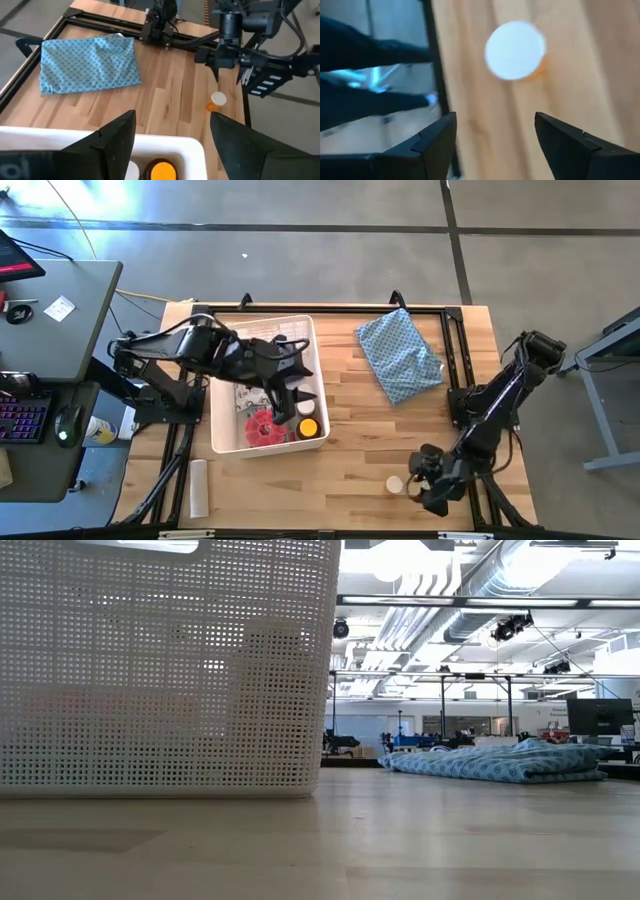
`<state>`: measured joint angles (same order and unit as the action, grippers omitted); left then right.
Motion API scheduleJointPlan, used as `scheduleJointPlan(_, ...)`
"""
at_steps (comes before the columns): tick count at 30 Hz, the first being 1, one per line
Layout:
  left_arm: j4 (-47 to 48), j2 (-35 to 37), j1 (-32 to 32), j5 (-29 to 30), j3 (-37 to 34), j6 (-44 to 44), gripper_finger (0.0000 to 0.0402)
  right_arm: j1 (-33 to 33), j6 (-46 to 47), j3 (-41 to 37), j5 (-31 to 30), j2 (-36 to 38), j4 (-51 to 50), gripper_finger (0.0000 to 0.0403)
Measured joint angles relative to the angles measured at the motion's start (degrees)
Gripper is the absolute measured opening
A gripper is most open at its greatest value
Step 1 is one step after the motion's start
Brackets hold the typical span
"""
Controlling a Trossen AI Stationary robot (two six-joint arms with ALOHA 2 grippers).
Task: Pick & place medical supplies in basket/bin
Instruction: Put the orange pill bottle into the white bin
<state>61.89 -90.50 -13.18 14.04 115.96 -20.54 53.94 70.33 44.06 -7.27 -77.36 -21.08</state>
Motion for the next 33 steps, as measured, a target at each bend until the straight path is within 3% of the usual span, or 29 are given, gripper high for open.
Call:
scheduleJointPlan(3,-0.5,0.0,-0.52,1.17,0.0,-2.12,0.0289,2.52,-2.23,0.01,-6.5,-1.72,-1.42,0.0258)
scheduleJointPlan(8,-0.32,0.0,-1.63,1.07,-0.04,-5.72,0.0289,4.96,-6.28,0.01,-12.38,-7.1,1.67,0.0258)
scheduleJointPlan(18,-0.19,0.0,-5.0,1.08,-0.04,-10.93,0.0289,5.48,-4.44,0.01,-26.47,-17.95,8.6,0.0261)
scheduleJointPlan(27,0.15,-0.1,-4.87,1.1,-0.04,-12.33,0.0289,4.57,-6.19,0.03,-32.4,-23.78,20.91,0.0262)
scheduleJointPlan(33,0.03,-0.62,-4.87,0.42,-0.11,-12.69,0.0289,1.91,-6.01,0.03,-29.77,-24.93,22.04,0.0262)
